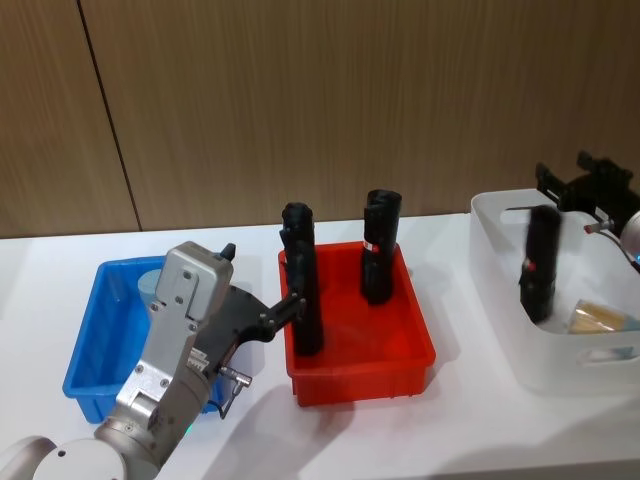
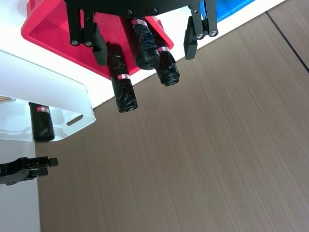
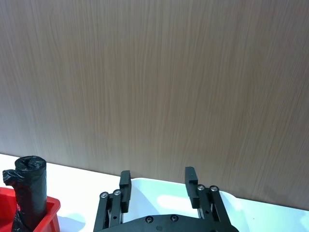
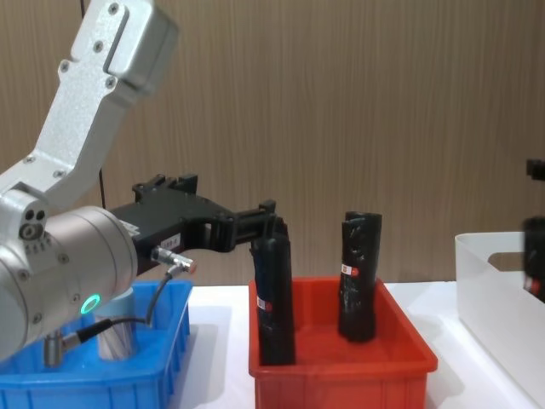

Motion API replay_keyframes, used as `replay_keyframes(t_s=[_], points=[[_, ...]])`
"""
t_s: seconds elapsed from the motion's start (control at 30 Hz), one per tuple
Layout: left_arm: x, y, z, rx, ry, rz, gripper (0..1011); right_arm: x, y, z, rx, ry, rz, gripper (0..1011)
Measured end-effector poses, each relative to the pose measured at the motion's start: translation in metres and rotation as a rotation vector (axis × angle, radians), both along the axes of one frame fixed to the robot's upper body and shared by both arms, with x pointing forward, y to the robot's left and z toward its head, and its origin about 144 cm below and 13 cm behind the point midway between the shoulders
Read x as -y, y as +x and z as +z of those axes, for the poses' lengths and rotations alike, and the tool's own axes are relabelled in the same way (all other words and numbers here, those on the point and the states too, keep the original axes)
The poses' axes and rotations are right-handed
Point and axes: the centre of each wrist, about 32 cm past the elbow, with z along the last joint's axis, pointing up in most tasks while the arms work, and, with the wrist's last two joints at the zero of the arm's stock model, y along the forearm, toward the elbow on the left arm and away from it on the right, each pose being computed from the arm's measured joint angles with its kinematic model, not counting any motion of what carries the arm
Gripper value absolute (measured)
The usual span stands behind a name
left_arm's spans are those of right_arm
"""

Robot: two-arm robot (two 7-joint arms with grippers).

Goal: Pick the cotton swabs from the blue box and place them into the white box.

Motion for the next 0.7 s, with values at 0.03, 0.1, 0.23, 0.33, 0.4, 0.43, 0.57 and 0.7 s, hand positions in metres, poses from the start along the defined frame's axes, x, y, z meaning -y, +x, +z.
replay_keyframes(t_s=[0.03,0.1,0.23,0.33,0.4,0.43,0.57,0.7], points=[[0.0000,0.0000,0.0000,0.000,0.000,0.000,1004,0.0001,0.0001,-0.0001,0.001,0.001,0.000,694],[0.0000,0.0000,0.0000,0.000,0.000,0.000,1004,0.0002,0.0003,-0.0005,0.002,0.002,0.000,729],[0.0000,0.0000,0.0000,0.000,0.000,0.000,1004,0.0002,0.0004,-0.0012,0.003,0.003,0.001,862],[0.0000,0.0000,0.0000,0.000,0.000,0.000,1004,0.0003,0.0004,-0.0014,0.006,0.003,0.002,945],[0.0000,0.0000,0.0000,0.000,0.000,0.000,1004,0.0003,0.0004,-0.0015,0.007,0.003,0.003,1001],[0.0000,0.0000,0.0000,0.000,0.000,0.000,1004,0.0004,0.0003,-0.0016,0.007,0.004,0.003,1001],[0.0000,0.0000,0.0000,0.000,0.000,0.000,1004,0.0006,0.0002,-0.0018,0.008,0.005,0.003,1001],[0.0000,0.0000,0.0000,0.000,0.000,0.000,1004,0.0009,0.0002,-0.0020,0.009,0.005,0.003,1001]])
